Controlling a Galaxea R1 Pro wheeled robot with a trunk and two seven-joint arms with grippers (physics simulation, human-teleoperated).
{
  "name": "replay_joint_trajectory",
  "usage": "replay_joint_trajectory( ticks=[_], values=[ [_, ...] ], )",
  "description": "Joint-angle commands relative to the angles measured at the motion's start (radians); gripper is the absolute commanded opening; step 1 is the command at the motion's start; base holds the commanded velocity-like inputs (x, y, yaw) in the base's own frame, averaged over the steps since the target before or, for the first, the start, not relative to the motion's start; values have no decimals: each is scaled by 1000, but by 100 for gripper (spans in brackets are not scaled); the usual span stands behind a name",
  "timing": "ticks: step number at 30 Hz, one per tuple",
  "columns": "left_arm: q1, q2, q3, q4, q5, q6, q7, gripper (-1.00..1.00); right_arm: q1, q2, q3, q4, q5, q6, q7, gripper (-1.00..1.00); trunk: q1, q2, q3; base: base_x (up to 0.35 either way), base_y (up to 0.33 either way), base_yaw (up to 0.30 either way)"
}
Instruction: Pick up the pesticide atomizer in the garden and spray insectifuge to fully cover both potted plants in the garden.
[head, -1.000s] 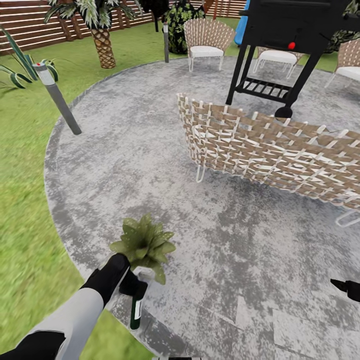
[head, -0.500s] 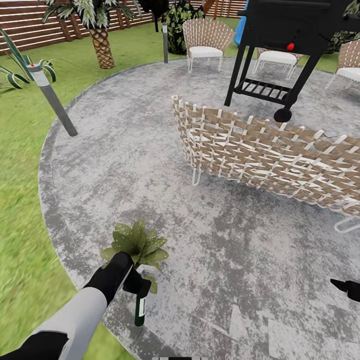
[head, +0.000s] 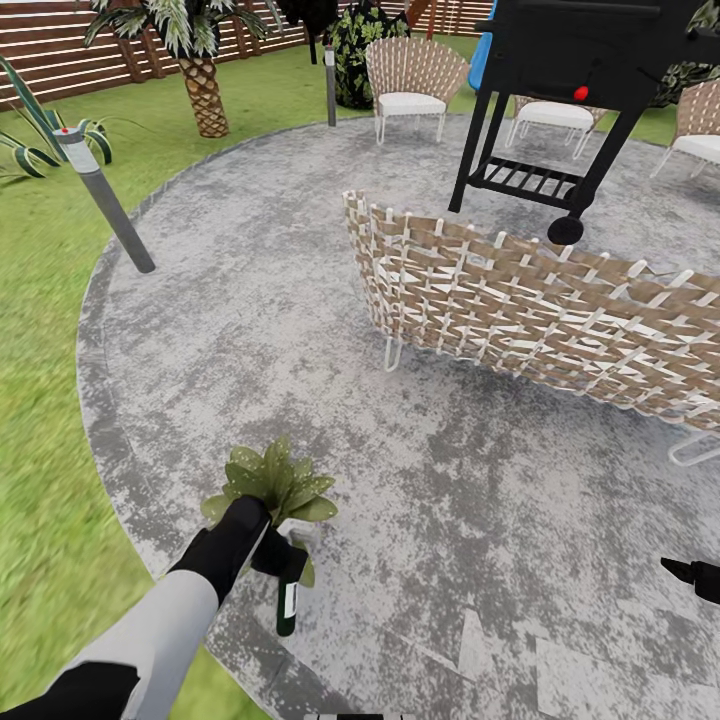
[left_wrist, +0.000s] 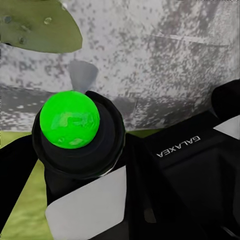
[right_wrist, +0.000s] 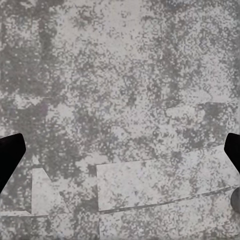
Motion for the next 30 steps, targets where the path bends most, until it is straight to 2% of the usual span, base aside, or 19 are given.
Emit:
replay_joint_trajectory(
  ticks=[1,17,30],
  values=[
    [-2,0,-1,-1,-11,3,-10,-100,-1,0,-2,-1,10,2,10,100,0,0,-1,0,0,0],
    [-6,0,-1,-22,-11,5,-10,-100,-1,0,-2,-1,10,2,10,100,0,0,-1,-5,0,0],
    [-6,2,-4,-21,-15,3,-10,-100,-1,1,-1,0,10,2,9,100,0,0,-1,-305,0,0]
  ],
)
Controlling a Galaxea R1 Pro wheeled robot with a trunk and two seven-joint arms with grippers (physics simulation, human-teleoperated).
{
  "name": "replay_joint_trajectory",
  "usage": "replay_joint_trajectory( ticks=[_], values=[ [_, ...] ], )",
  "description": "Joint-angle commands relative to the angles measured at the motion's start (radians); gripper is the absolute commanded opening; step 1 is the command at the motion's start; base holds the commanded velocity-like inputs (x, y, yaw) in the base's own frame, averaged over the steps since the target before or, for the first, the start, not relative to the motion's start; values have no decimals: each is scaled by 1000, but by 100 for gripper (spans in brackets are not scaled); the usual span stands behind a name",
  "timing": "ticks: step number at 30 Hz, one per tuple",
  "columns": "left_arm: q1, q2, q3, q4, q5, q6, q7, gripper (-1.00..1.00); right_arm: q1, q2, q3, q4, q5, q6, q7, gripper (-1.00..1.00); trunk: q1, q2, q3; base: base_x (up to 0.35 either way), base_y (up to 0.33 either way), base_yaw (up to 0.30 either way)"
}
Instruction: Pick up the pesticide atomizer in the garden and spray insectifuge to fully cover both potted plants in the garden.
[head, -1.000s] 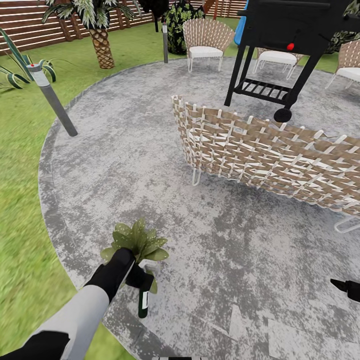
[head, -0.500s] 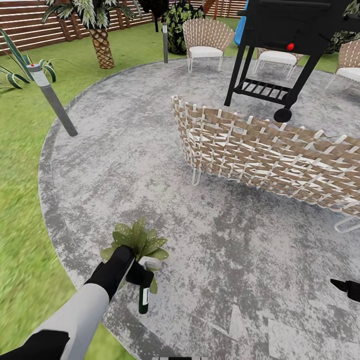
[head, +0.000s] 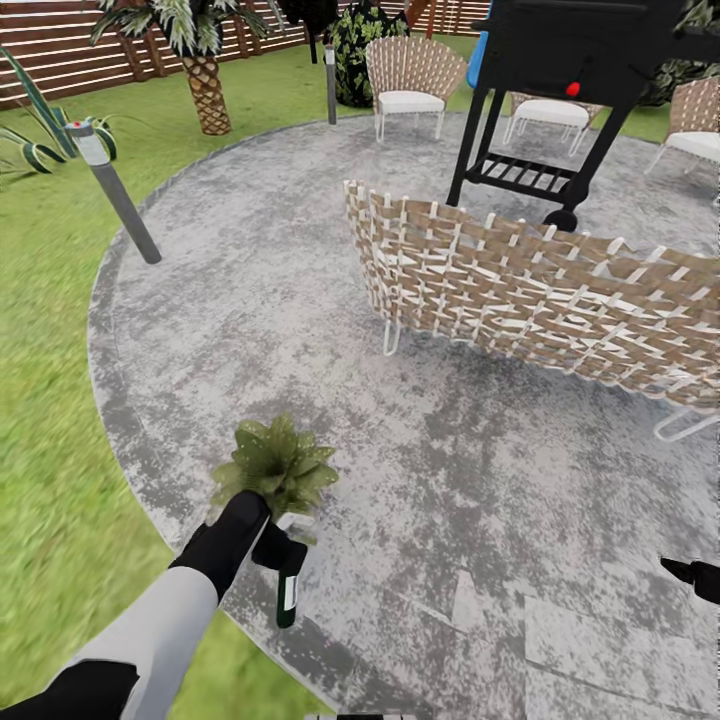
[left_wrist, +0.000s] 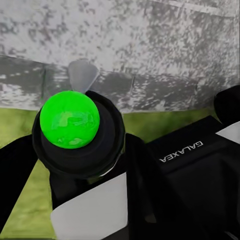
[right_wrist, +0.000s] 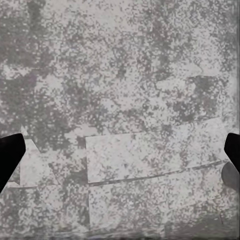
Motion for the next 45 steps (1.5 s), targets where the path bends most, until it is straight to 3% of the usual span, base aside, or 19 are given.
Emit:
replay_joint_trajectory(
  ticks=[1,7,11,14,20,45],
  values=[
    [0,1,-1,-1,-10,2,-9,-100,-1,0,-1,-1,10,2,10,100,-1,0,-1,-344,0,0],
    [2,7,-2,-1,-18,0,-8,-100,-1,1,-2,-1,9,2,10,100,-1,0,-1,-344,0,0],
    [7,8,-2,-1,-58,-4,-7,-100,-1,1,-2,-1,8,2,10,100,-1,0,-1,-344,0,0],
    [9,8,-2,-2,-67,-11,-5,-100,-1,1,-2,-2,8,3,12,100,-1,0,-1,-343,50,0],
    [10,8,0,-2,-69,-80,-3,-100,-1,1,-2,-3,5,3,13,100,-1,0,-1,-280,178,0],
    [12,7,2,-1,-65,-141,-5,-100,-1,1,-1,-5,7,3,15,100,-1,0,-1,-149,275,0]
  ],
)
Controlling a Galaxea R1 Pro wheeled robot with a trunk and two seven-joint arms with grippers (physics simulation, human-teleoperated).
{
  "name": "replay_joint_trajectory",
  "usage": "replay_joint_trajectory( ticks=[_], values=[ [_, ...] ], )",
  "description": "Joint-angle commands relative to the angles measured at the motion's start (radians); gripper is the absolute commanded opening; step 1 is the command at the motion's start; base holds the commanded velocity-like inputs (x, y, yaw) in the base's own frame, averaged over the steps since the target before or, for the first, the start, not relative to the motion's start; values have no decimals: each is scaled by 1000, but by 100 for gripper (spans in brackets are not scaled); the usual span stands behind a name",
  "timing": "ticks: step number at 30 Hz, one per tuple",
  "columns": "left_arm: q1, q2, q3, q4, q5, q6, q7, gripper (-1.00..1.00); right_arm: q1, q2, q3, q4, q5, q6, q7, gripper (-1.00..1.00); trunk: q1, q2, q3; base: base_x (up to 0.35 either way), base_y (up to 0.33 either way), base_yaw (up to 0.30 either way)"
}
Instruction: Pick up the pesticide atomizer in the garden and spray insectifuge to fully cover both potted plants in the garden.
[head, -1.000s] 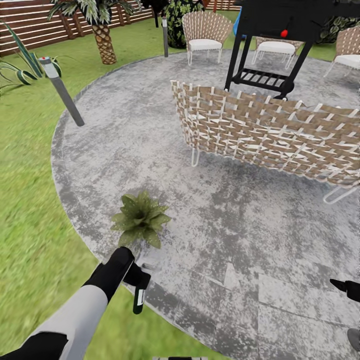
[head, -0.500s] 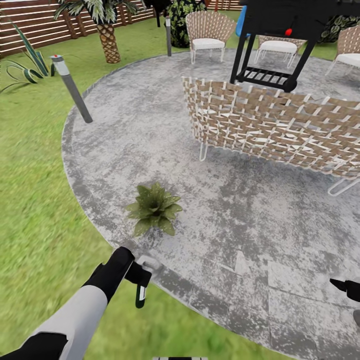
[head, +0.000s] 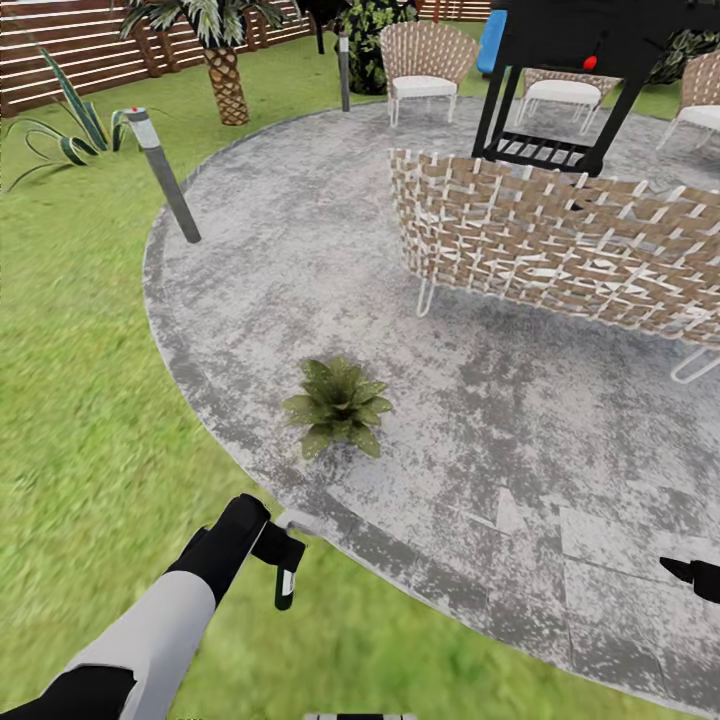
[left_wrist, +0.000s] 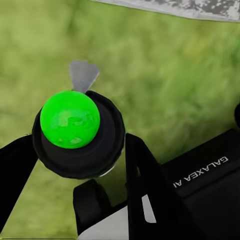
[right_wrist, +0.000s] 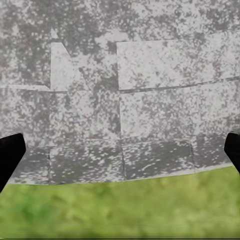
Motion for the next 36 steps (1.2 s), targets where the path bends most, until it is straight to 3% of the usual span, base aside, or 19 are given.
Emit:
replay_joint_trajectory(
  ticks=[1,15,36],
  values=[
    [0,0,-1,-1,-10,1,-9,-100,-1,0,-2,-2,9,2,10,100,0,0,-1,-107,284,0],
    [0,1,-1,-1,-9,1,-9,-100,-1,0,-3,-2,9,3,11,100,0,0,1,-109,227,0],
    [0,1,-1,1,-8,0,-9,-100,-1,0,-3,-2,8,3,11,100,0,0,33,-11,10,0]
  ],
)
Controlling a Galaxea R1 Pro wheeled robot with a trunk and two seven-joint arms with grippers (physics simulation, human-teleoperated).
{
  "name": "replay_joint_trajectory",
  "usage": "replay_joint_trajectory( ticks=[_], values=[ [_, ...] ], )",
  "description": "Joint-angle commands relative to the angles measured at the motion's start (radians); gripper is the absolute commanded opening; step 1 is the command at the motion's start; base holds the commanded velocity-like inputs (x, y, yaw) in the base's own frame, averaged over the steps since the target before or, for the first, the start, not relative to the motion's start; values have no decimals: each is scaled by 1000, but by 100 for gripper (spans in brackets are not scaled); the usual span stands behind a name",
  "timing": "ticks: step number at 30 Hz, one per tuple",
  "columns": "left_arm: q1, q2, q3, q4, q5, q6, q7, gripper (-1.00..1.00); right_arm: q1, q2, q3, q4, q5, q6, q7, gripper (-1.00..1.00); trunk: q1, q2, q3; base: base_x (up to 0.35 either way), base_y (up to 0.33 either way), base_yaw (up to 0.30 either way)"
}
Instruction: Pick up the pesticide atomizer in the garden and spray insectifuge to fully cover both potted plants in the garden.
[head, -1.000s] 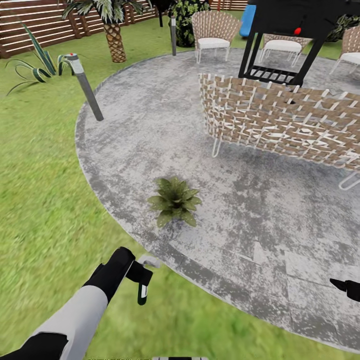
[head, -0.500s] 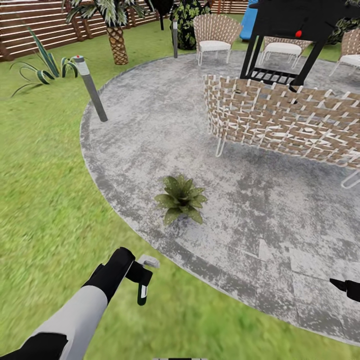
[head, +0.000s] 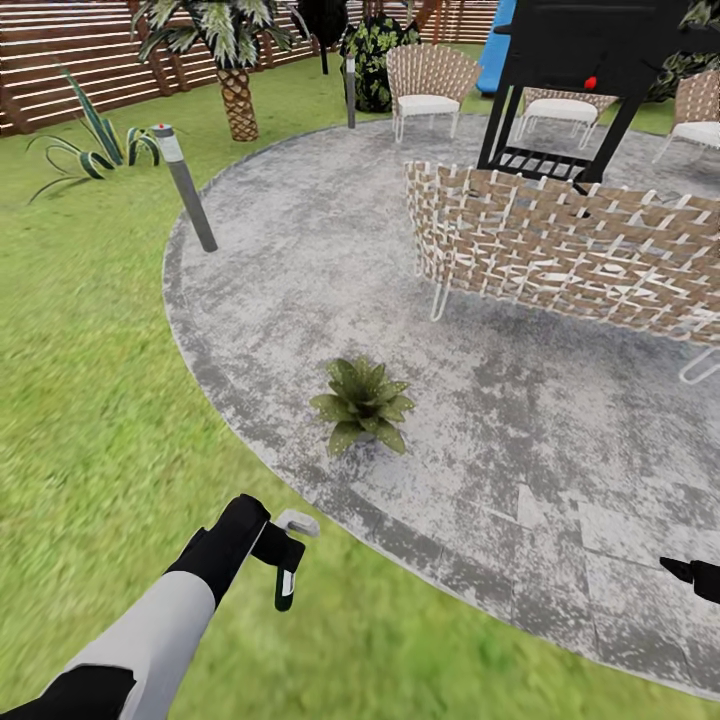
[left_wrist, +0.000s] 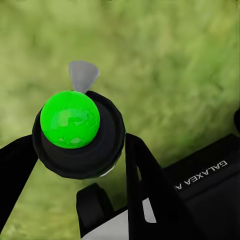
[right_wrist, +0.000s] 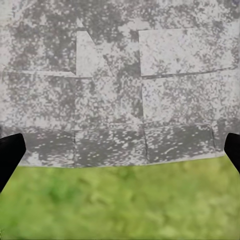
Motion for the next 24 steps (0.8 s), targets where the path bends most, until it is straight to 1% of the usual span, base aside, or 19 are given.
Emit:
replay_joint_trajectory(
  ticks=[1,24],
  values=[
    [0,0,-1,-1,-10,2,-9,-100,-1,0,-2,-1,10,2,10,100,0,0,1,0,0,0],
    [0,-2,-1,2,-7,1,-10,-100,-1,0,-3,-1,9,2,9,100,0,0,37,0,0,0]
  ],
)
